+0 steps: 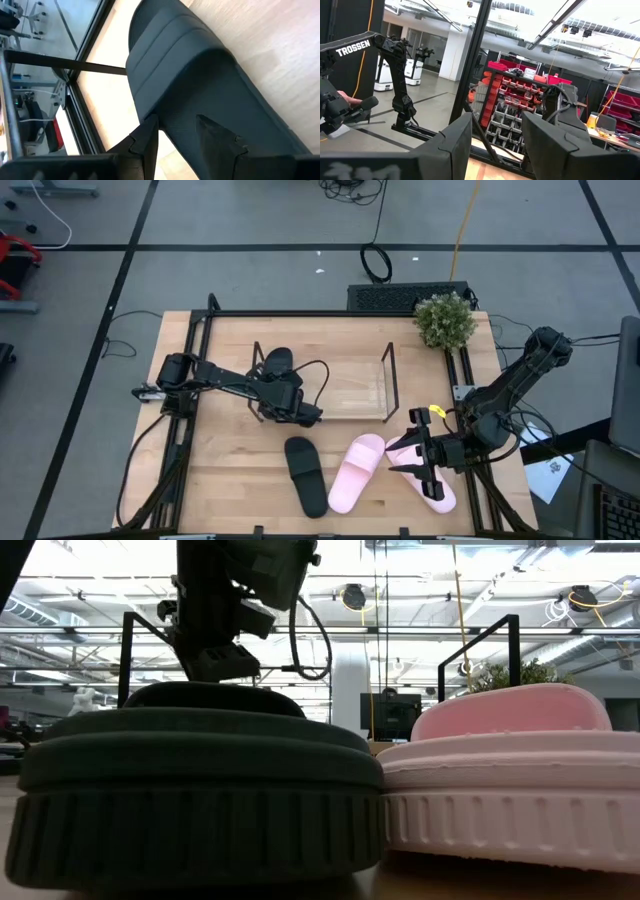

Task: Pick and place slides into the shelf
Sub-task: Put the left black slipper on the shelf, then put the black slipper on the shelf

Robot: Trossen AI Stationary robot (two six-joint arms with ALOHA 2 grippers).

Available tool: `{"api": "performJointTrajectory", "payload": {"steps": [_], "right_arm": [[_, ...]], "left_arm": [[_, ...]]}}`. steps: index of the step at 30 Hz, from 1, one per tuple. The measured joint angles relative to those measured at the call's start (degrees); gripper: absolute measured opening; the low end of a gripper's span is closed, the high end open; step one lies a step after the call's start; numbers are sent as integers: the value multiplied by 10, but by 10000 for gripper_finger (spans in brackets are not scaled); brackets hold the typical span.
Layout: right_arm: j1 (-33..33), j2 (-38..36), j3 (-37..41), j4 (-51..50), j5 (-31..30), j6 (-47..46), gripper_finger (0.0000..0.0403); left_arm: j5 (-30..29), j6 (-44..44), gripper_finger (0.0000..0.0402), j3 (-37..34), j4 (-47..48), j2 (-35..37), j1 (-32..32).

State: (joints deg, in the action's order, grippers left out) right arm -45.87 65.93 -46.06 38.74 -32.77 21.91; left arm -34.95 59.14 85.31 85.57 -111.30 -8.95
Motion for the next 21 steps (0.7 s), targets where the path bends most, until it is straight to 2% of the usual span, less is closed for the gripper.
{"api": "performJointTrajectory", "payload": {"steps": [10, 17, 19, 21], "right_arm": [[0, 0, 0, 0, 0, 0, 164], [0, 0, 0, 0, 2, 2, 164], [-3, -1, 0, -11, 36, 1, 164], [-4, 2, 0, -30, 108, 2, 164]], "left_arm": [[-1, -24, 134, 91, 3, 5, -34], [2, -102, 134, 240, 3, 5, -89], [3, -132, 134, 293, 2, 5, -115], [1, -155, 134, 338, 2, 5, -147]]}}
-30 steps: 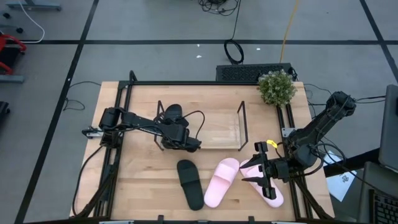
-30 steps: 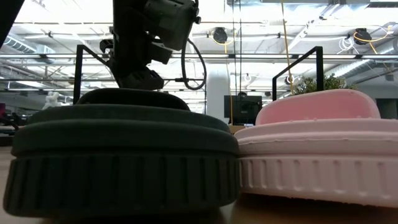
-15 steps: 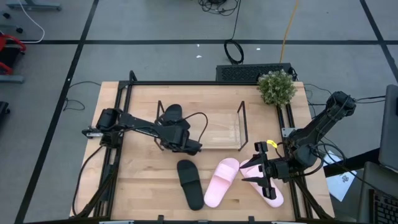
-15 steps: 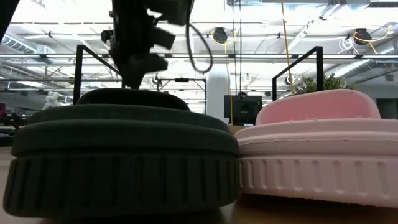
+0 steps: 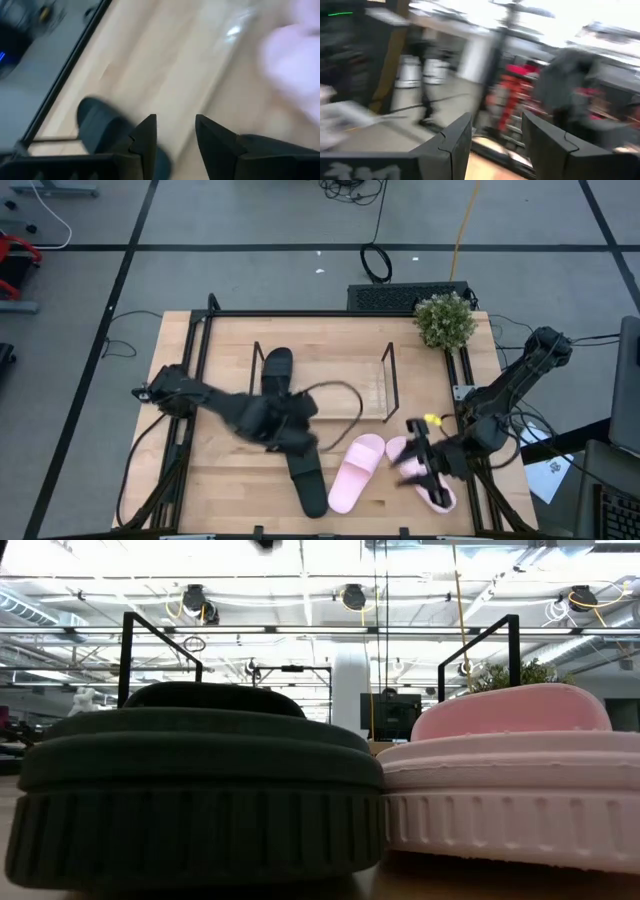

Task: Pick and place slides into the shelf
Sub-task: Put the black slipper on the shelf

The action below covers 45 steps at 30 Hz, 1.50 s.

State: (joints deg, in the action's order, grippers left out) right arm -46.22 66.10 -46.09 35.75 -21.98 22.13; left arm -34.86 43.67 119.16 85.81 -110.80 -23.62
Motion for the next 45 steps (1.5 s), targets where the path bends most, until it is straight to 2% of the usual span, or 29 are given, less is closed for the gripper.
{"api": "performJointTrajectory", "payload": {"steps": [3, 9, 16, 19, 24, 30, 33, 45], "right_arm": [[-5, 9, 0, -11, 84, 0, 164], [-20, 42, 0, 14, 85, 21, 164], [-27, 106, -30, 72, 84, 42, 164], [-29, 132, -67, 70, 78, 51, 164], [-31, 153, -122, 8, -6, 67, 164], [-32, 152, -129, 4, -5, 44, 164], [-38, 150, -129, 5, -5, 41, 164], [-49, 150, -129, -18, -7, 51, 164]], "left_arm": [[-4, -18, 134, 49, 0, 0, -54], [-19, 33, 134, 67, -4, 0, -158], [-55, 78, 134, -1, -18, 0, -242], [-56, 53, 134, -65, -115, 0, -257], [-42, -12, 134, -172, -279, -1, -247], [5, -1, 134, -243, -339, -1, -210], [38, -28, 133, -264, -396, -6, -194], [61, -5, 133, -271, -395, -57, -161]]}}
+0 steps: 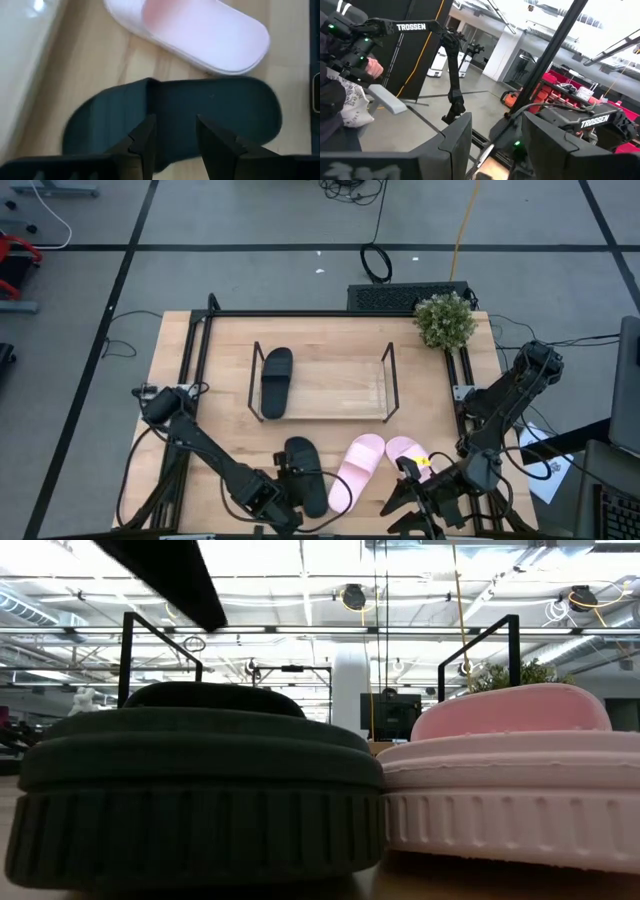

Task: Pick and place slides into the shelf
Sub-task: Put the black slipper on the shelf

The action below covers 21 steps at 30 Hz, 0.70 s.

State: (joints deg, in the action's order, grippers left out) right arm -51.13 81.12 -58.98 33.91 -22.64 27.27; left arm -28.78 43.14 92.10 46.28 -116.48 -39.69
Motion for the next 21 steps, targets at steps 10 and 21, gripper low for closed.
{"api": "performJointTrajectory", "payload": {"steps": [10, 21], "right_arm": [[0, 0, 0, -8, 0, 0, 164], [0, 0, 0, -10, 0, 4, 164]], "left_arm": [[-24, 50, 133, 0, 46, -23, 9], [-31, 57, 133, 0, 53, -23, 6]]}}
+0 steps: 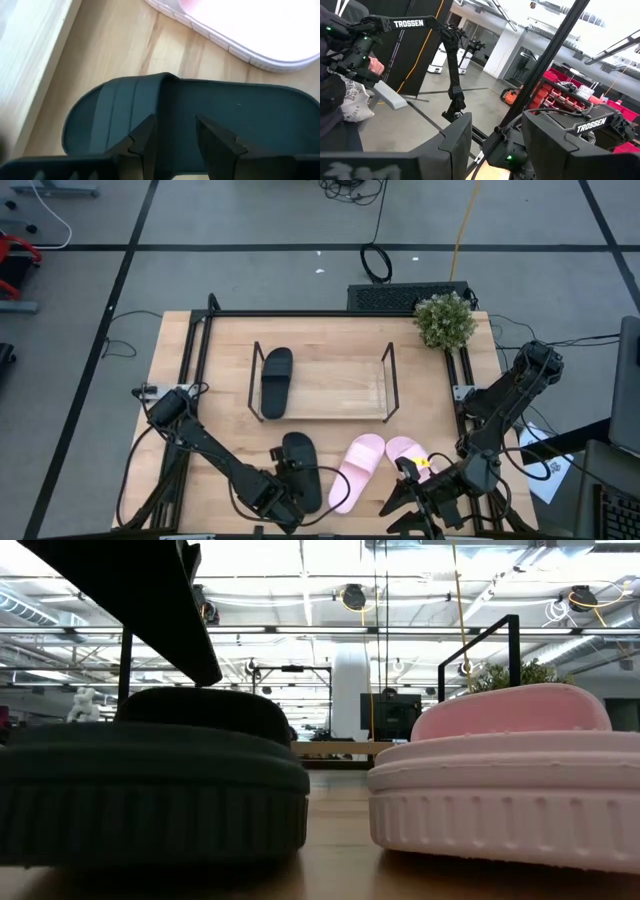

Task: Pick and place slides into the shelf
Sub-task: Put the black slipper on the shelf

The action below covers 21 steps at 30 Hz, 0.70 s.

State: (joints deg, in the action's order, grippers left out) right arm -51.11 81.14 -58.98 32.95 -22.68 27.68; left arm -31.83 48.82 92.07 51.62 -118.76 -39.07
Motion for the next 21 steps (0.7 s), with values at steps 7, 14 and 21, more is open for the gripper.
{"api": "performJointTrajectory", "payload": {"steps": [7, 14, 21], "right_arm": [[0, 0, 0, 0, 0, 0, 164], [0, 0, 0, -1, 0, 0, 164], [0, 0, 1, -3, 0, -1, 164]], "left_arm": [[4, 28, 133, 0, 53, 0, 5], [13, 25, 133, 0, 53, -1, 7], [17, 26, 133, 1, 52, -19, 12]]}}
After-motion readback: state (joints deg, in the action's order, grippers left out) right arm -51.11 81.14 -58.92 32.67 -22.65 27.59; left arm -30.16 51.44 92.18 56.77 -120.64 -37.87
